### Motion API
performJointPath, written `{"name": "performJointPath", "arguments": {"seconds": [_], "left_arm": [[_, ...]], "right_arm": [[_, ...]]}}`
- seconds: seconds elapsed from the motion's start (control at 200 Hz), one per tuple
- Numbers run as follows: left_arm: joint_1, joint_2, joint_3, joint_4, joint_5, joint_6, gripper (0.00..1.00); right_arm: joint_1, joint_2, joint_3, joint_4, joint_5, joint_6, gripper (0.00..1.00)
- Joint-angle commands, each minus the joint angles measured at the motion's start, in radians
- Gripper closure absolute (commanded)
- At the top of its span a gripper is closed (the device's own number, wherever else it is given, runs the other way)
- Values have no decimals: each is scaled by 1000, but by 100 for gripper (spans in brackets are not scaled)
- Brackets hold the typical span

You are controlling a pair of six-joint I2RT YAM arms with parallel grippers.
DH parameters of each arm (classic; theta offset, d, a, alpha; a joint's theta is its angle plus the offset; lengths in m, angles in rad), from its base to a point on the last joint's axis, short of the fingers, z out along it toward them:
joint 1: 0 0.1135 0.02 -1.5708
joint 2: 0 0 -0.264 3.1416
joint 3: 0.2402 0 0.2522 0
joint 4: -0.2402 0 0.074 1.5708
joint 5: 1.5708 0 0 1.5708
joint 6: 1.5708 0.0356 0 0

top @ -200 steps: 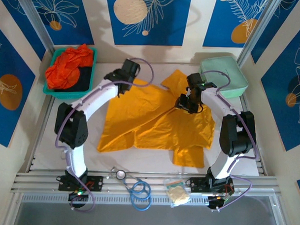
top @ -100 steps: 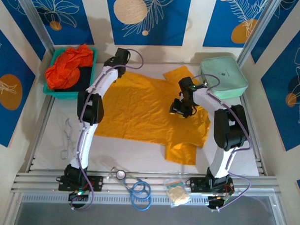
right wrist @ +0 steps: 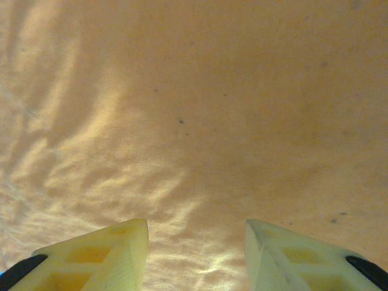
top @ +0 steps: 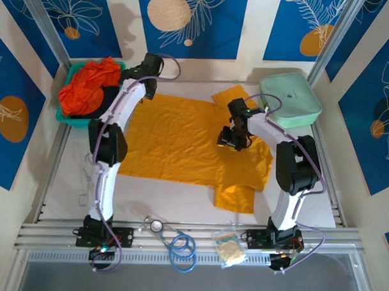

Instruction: Fold and stack the t-shirts

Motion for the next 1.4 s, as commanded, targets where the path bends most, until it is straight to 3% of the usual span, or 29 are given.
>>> {"name": "performJointPath", "arguments": {"seconds": [0.0,0.1,0.185,0.505,0.725,0.921,1.171,1.281,1.391], "left_arm": [[-36,-158,-213,-135,126,-216,14],[-65,-276,-525,-3,265,-338,27],[-83,-326,-718,103,337,-436,29],[-99,-400,-1058,202,306,-609,30],[-100,-489,-1244,224,312,-650,31],[-100,-530,-1326,231,307,-674,30],[-101,-516,-1262,232,283,-638,28],[-100,-499,-1195,195,256,-619,24],[-100,-505,-1172,186,241,-614,23]], "right_arm": [[-50,-66,-33,-8,16,20,54],[-100,-60,-39,-3,11,3,55],[-128,-22,-20,4,9,-15,55],[-169,328,305,-65,-35,-65,59],[-113,460,440,-113,-45,-59,61],[-56,564,580,-175,-72,-52,61],[-42,604,647,-206,-57,-51,59],[-67,542,628,-236,-8,-58,58],[-127,405,469,-186,13,-14,58]]}}
